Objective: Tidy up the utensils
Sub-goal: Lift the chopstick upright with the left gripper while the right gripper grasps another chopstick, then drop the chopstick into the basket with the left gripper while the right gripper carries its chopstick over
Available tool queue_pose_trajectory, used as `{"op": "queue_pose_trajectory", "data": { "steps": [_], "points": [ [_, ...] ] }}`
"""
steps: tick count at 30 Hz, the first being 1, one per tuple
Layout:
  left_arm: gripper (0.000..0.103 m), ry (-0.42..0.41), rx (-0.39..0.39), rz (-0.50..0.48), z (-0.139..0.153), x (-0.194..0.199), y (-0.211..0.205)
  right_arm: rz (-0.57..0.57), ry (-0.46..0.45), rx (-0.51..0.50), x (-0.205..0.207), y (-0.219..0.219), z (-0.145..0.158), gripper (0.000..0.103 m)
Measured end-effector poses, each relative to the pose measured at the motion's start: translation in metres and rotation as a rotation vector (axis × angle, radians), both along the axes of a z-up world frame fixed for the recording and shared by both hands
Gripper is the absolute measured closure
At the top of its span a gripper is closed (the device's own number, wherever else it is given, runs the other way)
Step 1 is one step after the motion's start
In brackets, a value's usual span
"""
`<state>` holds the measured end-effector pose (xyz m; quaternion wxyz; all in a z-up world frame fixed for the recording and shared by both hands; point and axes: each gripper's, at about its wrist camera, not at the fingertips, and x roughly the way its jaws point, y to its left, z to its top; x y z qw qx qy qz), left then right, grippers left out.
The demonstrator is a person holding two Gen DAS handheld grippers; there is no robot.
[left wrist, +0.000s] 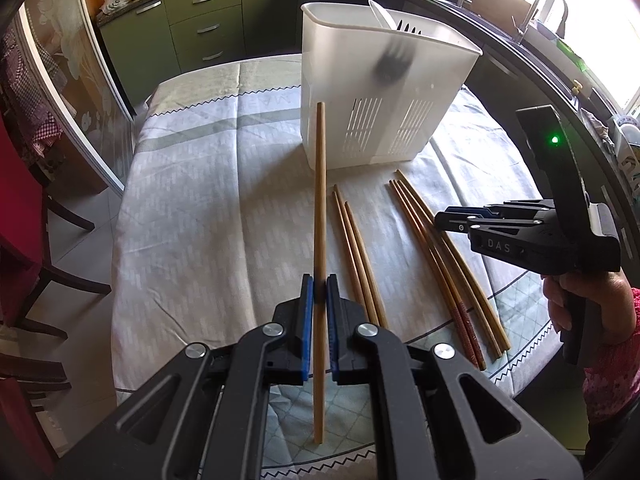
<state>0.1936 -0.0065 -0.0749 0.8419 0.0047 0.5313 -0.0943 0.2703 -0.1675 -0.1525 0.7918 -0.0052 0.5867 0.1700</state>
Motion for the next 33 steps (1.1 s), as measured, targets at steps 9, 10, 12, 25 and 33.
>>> {"op": "queue_pose_trajectory", "data": {
  "steps": [9, 10, 12, 25, 33],
  "points": [
    [0.096, -0.002, -0.003, -0.001, 0.000, -0.001, -0.002, 0.052, -0.032, -0.109, 0.003, 0.035, -0.004, 0.089],
    [0.096, -0.002, -0.004, -0.001, 0.000, -0.001, -0.002, 0.054, -0.036, -0.118, 0.004, 0.038, -0.004, 0.089],
    [0.096, -0.005, -0.004, -0.002, 0.000, -0.001, -0.001, 0.062, -0.052, -0.144, 0.002, 0.044, -0.005, 0.094],
    [0.096, -0.044, -0.018, 0.005, 0.016, -0.006, 0.004, -0.002, -0.207, 0.110, -0.032, 0.006, 0.063, 0.096],
    [0.096, -0.097, -0.020, -0.005, 0.035, -0.017, 0.002, -0.002, -0.405, 0.158, -0.089, -0.028, 0.123, 0.096]
  ]
}}
